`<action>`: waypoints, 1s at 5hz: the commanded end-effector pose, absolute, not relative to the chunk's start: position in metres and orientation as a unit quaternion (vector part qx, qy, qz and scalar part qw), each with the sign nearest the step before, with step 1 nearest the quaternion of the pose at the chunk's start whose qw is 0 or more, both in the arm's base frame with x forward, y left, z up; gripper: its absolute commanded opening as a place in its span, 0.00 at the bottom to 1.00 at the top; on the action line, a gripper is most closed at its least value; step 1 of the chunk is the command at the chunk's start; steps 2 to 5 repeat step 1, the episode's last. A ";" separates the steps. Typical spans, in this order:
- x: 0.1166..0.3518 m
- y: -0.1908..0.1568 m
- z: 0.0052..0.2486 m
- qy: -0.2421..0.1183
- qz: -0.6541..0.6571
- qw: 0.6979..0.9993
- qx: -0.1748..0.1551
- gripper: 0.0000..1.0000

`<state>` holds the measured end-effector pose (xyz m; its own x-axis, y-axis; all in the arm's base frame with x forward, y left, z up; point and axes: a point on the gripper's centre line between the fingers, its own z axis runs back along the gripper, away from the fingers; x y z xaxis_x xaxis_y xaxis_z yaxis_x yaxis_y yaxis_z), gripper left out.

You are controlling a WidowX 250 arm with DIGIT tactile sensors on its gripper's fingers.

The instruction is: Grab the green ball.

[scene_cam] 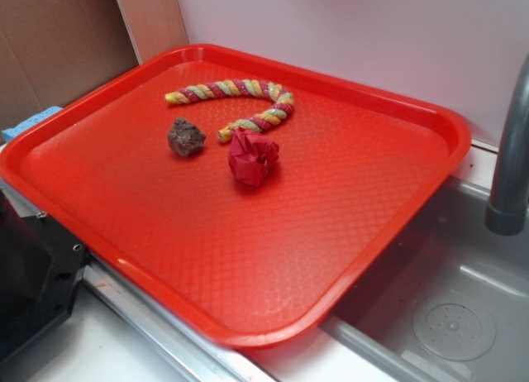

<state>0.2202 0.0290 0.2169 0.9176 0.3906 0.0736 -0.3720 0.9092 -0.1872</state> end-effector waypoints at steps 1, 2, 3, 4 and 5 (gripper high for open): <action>0.212 0.074 0.249 -0.088 0.208 0.972 -0.066 0.00; 0.212 0.074 0.249 -0.088 0.208 0.972 -0.066 0.00; 0.212 0.074 0.249 -0.088 0.208 0.972 -0.066 0.00; 0.212 0.074 0.249 -0.088 0.208 0.972 -0.066 0.00; 0.212 0.074 0.249 -0.088 0.208 0.972 -0.066 0.00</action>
